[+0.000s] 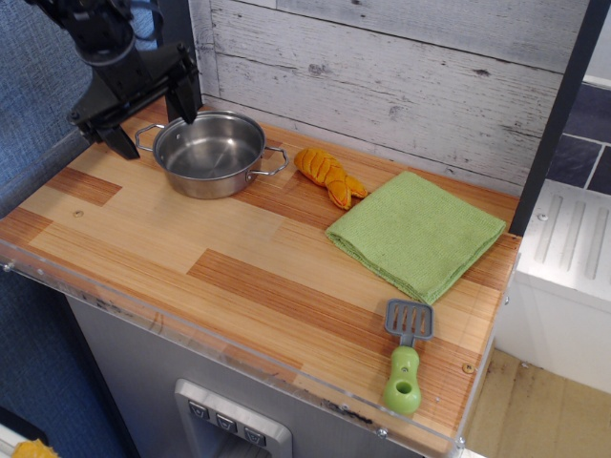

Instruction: PICK UP THE VESSEL AND PUT ANOTHER SIDE OF THE TABLE

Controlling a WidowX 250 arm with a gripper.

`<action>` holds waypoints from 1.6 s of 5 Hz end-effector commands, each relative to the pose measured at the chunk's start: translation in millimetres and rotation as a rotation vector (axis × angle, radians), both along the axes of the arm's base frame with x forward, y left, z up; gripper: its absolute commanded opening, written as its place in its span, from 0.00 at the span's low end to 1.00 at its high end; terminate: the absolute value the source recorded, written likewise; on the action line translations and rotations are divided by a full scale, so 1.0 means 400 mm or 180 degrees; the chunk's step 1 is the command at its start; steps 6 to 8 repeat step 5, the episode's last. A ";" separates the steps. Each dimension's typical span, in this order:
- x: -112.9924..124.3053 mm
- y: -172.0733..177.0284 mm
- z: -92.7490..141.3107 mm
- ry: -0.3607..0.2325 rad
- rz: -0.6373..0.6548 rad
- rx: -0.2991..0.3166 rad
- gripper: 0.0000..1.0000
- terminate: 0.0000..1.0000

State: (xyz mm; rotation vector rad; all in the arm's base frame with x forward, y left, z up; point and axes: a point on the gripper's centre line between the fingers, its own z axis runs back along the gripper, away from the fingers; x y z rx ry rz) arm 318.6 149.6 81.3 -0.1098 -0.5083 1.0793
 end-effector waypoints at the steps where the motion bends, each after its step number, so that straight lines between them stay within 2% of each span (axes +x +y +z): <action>1: -0.051 -0.016 0.130 -0.0378 -0.0077 0.0167 1.00 0.00; 4: -0.051 -0.016 0.130 -0.0378 -0.0077 0.0167 1.00 0.00; 5: -0.051 -0.016 0.130 -0.0378 -0.0077 0.0167 1.00 1.00; 8: -0.051 -0.016 0.130 -0.0378 -0.0077 0.0167 1.00 1.00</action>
